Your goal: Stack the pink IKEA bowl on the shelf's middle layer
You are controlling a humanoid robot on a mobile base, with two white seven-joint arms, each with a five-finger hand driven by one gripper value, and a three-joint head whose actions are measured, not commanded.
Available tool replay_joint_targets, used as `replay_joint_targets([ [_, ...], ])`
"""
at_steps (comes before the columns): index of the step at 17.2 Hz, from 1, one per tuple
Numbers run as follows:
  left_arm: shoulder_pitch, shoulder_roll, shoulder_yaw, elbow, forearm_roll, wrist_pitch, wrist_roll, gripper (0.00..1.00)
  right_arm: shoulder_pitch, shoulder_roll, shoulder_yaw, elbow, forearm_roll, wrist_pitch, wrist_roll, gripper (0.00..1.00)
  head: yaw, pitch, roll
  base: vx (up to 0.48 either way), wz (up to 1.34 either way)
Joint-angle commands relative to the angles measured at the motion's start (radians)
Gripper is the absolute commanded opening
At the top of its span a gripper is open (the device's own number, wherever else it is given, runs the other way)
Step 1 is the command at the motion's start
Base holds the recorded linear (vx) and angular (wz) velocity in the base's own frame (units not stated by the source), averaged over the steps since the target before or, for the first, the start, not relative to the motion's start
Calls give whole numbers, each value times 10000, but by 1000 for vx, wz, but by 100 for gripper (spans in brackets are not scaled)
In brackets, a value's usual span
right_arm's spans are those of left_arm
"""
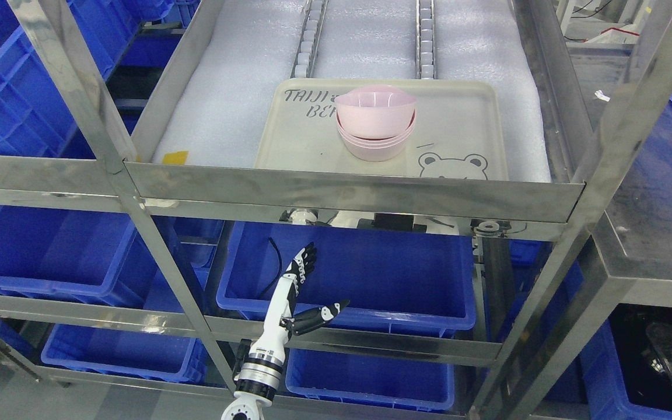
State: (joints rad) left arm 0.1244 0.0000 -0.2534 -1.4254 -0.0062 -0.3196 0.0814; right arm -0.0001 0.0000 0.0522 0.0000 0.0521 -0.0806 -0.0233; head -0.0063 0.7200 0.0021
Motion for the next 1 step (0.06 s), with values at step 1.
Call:
replay_joint_targets([
  [1, 91, 175, 494, -856, 400, 205, 91, 100, 32, -175, 0, -175, 0, -7, 49, 100, 0, 0, 0, 1, 24],
])
